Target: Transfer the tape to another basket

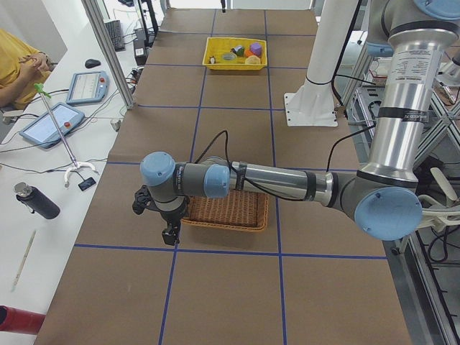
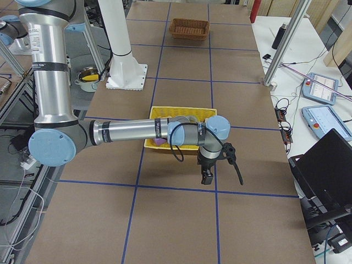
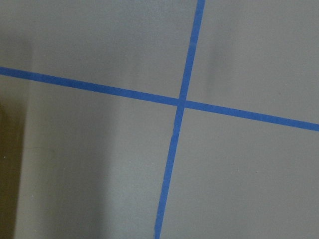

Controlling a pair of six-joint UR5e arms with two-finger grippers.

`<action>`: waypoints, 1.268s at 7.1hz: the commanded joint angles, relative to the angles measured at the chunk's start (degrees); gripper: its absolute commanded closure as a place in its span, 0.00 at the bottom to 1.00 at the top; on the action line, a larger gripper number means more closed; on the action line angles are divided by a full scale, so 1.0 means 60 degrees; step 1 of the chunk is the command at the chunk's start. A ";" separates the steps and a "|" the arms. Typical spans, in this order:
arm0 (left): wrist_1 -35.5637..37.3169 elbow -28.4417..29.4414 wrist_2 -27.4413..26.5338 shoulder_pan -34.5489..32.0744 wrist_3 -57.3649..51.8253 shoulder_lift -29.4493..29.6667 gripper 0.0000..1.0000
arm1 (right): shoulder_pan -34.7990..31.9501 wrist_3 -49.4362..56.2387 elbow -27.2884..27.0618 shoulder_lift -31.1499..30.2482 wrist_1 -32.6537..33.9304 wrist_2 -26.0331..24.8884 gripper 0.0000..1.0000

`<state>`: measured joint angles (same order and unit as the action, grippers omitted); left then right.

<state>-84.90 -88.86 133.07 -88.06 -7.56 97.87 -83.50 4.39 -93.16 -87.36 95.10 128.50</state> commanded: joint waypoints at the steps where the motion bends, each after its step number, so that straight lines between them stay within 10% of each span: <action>1: 0.0000 -0.0015 0.0015 0.0000 0.0015 0.0006 0.01 | 0.0014 0.0000 -0.0015 0.0000 0.0000 0.0000 0.00; 4: 0.0014 -0.0292 -0.0014 0.0014 -0.0015 -0.0008 0.01 | 0.0029 0.0015 -0.0117 0.0044 -0.0014 0.0451 0.00; 9: 0.0014 -0.0352 0.0015 0.0014 0.0088 -0.0023 0.01 | 0.1149 -0.1834 0.0251 0.0466 -0.4334 0.0367 0.00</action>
<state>-84.85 -90.92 133.12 -87.94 -7.05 97.76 -81.09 -0.10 -90.89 -86.26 72.45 131.20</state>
